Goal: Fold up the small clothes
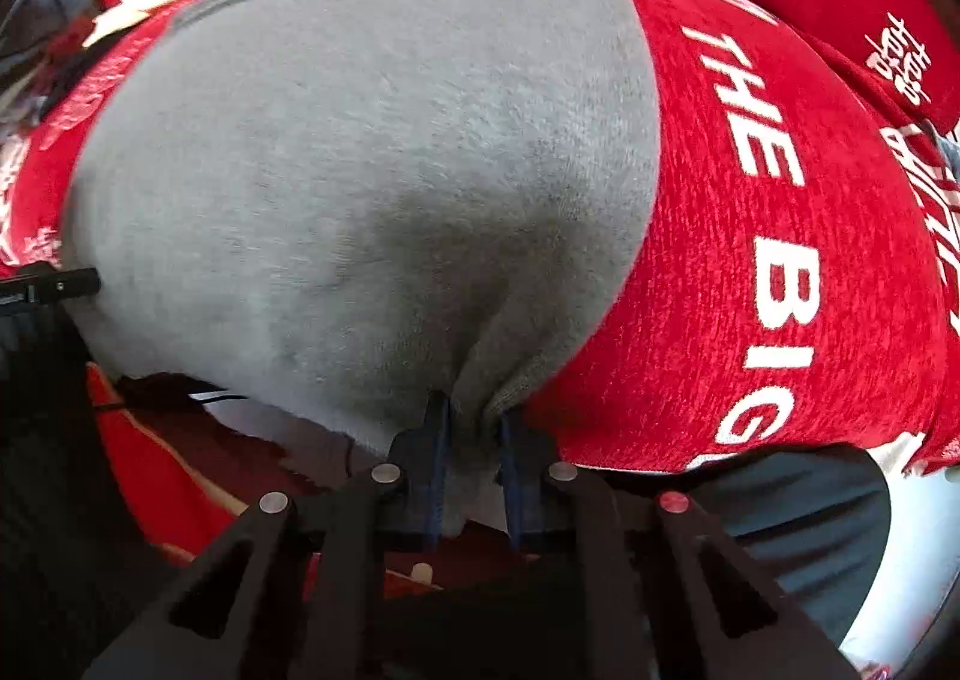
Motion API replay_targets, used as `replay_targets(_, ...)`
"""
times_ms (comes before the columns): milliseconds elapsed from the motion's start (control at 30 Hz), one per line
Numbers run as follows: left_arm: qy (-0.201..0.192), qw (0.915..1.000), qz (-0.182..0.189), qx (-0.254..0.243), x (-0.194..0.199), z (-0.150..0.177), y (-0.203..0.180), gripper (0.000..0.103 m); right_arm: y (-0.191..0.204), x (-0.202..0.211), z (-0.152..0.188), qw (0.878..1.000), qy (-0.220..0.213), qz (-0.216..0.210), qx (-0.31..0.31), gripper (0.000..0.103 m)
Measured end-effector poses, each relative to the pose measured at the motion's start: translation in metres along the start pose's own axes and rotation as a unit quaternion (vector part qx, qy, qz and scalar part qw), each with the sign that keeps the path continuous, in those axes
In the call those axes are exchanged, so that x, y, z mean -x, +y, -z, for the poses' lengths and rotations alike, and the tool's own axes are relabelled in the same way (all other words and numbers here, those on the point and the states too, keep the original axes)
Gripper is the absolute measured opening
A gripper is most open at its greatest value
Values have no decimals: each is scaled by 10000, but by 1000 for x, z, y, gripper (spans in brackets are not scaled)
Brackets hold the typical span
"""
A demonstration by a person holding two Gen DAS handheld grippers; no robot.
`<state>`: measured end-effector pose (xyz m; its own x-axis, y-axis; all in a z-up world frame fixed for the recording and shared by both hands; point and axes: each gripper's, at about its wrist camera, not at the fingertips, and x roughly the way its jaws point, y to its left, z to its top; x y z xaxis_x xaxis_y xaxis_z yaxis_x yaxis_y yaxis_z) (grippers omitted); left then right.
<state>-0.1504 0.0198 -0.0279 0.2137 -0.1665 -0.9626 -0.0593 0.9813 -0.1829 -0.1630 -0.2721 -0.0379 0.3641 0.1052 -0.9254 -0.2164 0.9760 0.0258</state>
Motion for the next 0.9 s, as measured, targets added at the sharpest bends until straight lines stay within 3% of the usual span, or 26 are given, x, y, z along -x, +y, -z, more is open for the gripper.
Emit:
replay_targets(67, -175, 9998, 70, -30, 14, 2, 3, 15, -1, 12, -2, 9994, -173, -284, 22, 16)
replay_targets(167, -522, 9983, 275, 43, 40, -5, 11, 15, -15, 45, -17, 9932, -772, -856, -180, 15)
replay_targets(233, -955, 9943, 453, 122, 63, -25, 21, 15, -25, 66, -32, 9868, -1189, -1063, -290, 15)
replay_targets(367, -1664, 9846, 459, 279, 88, -74, 21, 15, -41, 83, -80, 9757, -1802, -1120, -545, 15)
replay_targets(400, -1719, 9831, 517, 364, 89, -88, 27, 15, -41, 75, -92, 9736, -1849, -1153, -680, 9)
replay_targets(467, -1652, 9832, 471, 616, 83, -114, 36, 15, -47, 57, -118, 9720, -1778, -1208, -946, 9)
replay_targets(567, -1374, 9830, 700, 994, 70, -113, 52, 15, -43, 37, -127, 9790, -1555, -929, -932, 9)
replay_targets(600, -1285, 9836, 771, 1002, 68, -107, 56, 25, -42, 33, -122, 9807, -1490, -903, -890, 9)
replay_targets(633, -1213, 9846, 776, 996, 67, -97, 57, 64, -43, 32, -118, 9814, -1443, -951, -836, 10)
replay_targets(667, -1171, 9855, 646, 1042, 65, -79, 60, 91, -43, 33, -112, 9815, -1448, -987, -768, 12)
replay_targets(700, -1241, 9841, 442, 1194, 63, -59, 60, 101, -43, 35, -107, 9833, -1450, -860, -689, 23)
replay_targets(767, -1357, 9801, 133, 1444, 59, -25, 65, 102, -39, 40, -95, 9849, -1524, -598, -567, 66)
replay_targets(833, -1022, 9831, 340, 1482, 46, -9, 64, 102, -40, 45, -85, 9833, -1685, -451, -526, 76)
replay_targets(900, -716, 9821, 577, 1641, 31, 3, 58, 102, -40, 49, -79, 9840, -1649, -476, -476, 76)
